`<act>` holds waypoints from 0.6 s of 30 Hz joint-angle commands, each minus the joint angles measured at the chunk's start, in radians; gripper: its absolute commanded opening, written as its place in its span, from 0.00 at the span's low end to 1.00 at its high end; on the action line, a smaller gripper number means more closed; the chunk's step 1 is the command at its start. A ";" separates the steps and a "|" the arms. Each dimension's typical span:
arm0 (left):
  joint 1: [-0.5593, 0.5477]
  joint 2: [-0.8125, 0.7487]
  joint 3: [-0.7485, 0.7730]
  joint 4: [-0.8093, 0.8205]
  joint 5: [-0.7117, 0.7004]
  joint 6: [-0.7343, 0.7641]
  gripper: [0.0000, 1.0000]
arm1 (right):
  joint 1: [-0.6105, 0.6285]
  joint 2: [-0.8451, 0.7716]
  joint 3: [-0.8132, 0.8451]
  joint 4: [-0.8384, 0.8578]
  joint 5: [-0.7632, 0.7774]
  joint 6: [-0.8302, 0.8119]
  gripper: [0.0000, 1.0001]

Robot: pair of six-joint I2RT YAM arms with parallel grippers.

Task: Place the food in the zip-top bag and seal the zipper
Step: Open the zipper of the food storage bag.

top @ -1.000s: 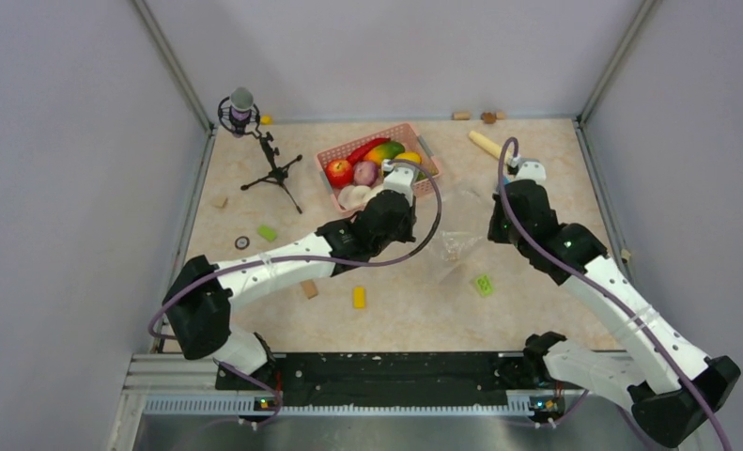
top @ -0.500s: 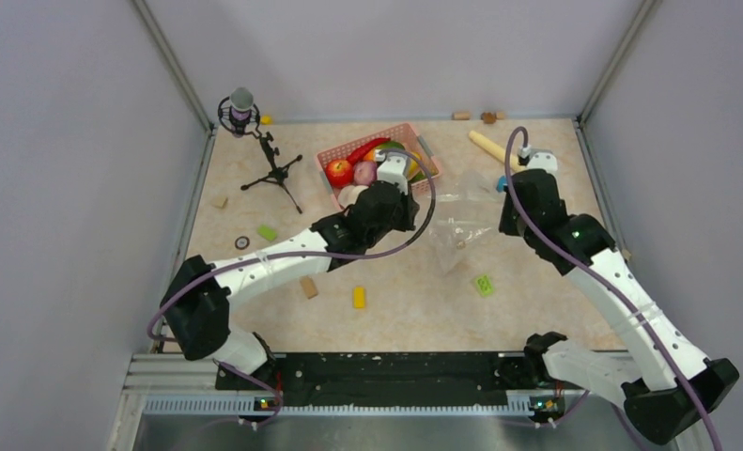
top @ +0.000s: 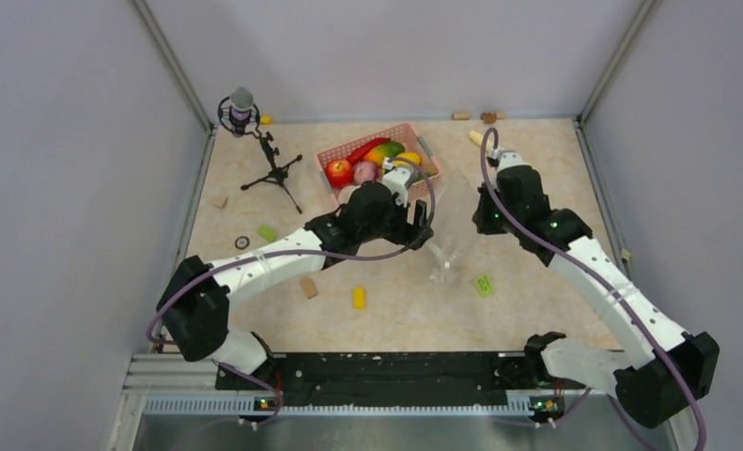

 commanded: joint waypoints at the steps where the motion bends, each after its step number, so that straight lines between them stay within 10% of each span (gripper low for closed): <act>1: -0.001 -0.084 -0.009 0.102 0.134 0.017 0.82 | 0.015 0.012 0.081 0.034 0.014 -0.018 0.00; 9: -0.001 -0.077 0.067 0.089 0.184 0.018 0.94 | 0.017 0.096 0.315 -0.269 0.538 -0.008 0.00; 18: 0.011 -0.183 0.021 0.023 -0.033 0.041 0.97 | 0.019 0.220 0.278 -0.215 0.474 -0.067 0.00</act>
